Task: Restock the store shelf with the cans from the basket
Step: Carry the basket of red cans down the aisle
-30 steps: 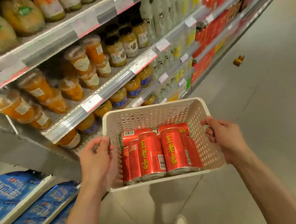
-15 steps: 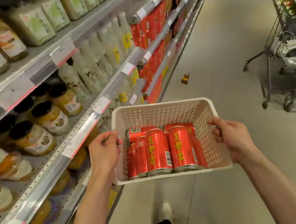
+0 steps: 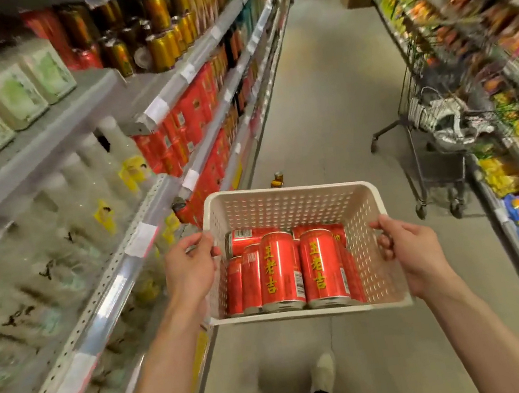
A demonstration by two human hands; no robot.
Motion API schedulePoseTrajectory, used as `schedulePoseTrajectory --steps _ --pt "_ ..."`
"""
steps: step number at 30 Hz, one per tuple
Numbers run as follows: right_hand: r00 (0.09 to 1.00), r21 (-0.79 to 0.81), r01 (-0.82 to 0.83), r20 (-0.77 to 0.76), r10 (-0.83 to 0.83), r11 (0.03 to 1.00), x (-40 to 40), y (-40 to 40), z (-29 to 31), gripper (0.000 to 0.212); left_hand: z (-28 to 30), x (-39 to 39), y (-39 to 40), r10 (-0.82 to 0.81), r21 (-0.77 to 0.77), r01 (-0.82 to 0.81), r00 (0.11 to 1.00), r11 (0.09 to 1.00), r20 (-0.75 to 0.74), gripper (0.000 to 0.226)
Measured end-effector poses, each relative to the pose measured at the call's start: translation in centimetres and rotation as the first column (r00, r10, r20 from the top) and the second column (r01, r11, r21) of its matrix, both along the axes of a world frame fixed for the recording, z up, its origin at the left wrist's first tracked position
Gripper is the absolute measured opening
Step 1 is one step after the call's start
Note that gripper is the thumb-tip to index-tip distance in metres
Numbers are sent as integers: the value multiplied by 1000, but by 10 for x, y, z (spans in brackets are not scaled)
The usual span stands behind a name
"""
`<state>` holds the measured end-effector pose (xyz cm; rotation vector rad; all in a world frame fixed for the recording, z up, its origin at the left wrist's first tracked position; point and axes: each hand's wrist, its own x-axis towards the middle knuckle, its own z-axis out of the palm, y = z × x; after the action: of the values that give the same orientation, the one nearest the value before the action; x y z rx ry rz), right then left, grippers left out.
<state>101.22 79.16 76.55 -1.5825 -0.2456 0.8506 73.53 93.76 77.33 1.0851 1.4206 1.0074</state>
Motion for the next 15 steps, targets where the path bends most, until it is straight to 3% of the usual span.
schedulePoseTrajectory --steps 15 --pt "1000 -7 -10 15 10 1000 239 248 15 28 4 241 246 19 9 -20 1000 1000 14 18"
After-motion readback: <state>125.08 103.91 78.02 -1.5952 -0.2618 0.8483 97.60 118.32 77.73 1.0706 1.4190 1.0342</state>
